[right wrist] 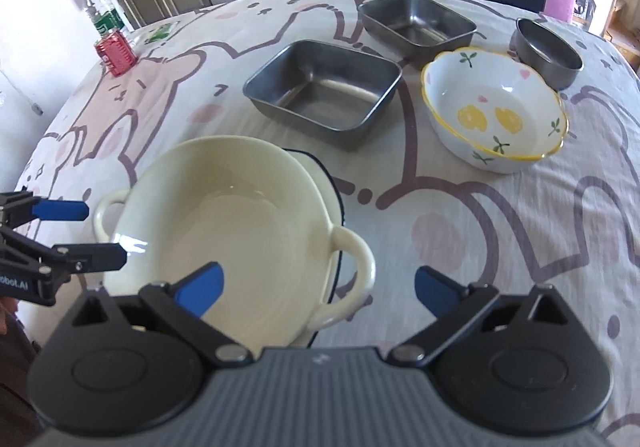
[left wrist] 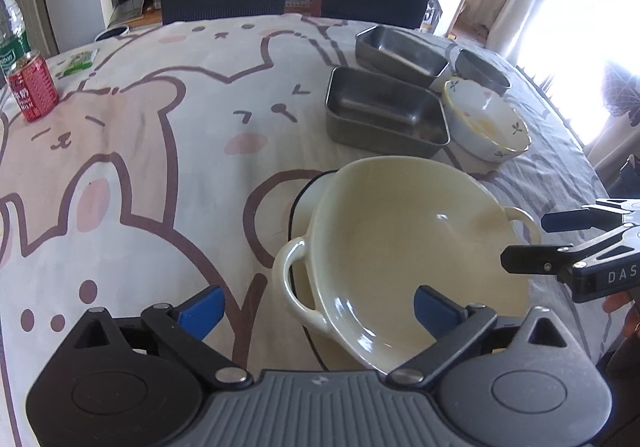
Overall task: Organize plates and bowls
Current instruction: 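Open both tools to release the cream bowl handles, then move both tools to the rim of the yellow-rimmed lemon bowl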
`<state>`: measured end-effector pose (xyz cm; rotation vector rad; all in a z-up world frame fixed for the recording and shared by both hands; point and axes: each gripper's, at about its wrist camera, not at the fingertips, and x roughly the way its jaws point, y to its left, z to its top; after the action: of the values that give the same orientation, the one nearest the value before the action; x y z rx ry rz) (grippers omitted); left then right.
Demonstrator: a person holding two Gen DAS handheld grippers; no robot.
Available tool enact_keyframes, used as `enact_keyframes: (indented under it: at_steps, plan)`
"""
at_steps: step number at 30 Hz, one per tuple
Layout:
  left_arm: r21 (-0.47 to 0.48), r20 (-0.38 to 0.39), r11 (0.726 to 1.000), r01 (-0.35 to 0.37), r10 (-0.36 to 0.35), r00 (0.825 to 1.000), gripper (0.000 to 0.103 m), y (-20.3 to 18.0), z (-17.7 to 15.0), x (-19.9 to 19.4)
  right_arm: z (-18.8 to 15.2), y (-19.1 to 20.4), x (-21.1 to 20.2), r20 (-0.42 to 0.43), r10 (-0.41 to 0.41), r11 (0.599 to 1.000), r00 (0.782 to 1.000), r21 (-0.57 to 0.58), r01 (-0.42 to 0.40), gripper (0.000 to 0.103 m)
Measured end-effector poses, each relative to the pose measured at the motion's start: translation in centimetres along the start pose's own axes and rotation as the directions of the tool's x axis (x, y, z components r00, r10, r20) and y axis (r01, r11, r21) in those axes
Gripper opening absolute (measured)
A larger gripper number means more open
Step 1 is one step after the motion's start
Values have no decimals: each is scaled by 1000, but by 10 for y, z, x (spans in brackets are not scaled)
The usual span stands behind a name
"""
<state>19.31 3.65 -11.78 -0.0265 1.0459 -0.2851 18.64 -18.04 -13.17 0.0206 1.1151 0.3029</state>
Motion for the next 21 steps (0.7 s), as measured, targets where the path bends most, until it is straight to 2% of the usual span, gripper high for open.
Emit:
enact_keyframes:
  at_steps: [7,10,17,21]
  plan:
    - [25,60,1000,15,-16,998,103,-17,5,-17,-4,1,-31,73,8,1000,997,-17,-7,103]
    - [41,91,999,23,-26,995,103,-29,13,-23,-2,-5,-51,137,7,1000,991,4,-8,103]
    - [68,184,996,51,-63,981,103,-64,42,-31,5,-38,-94,290,-45,995,956,102,16,103]
    - [75,210,995,69,-84,974,103,-86,60,-24,9,-64,-102,330,-91,984,940,174,34,103]
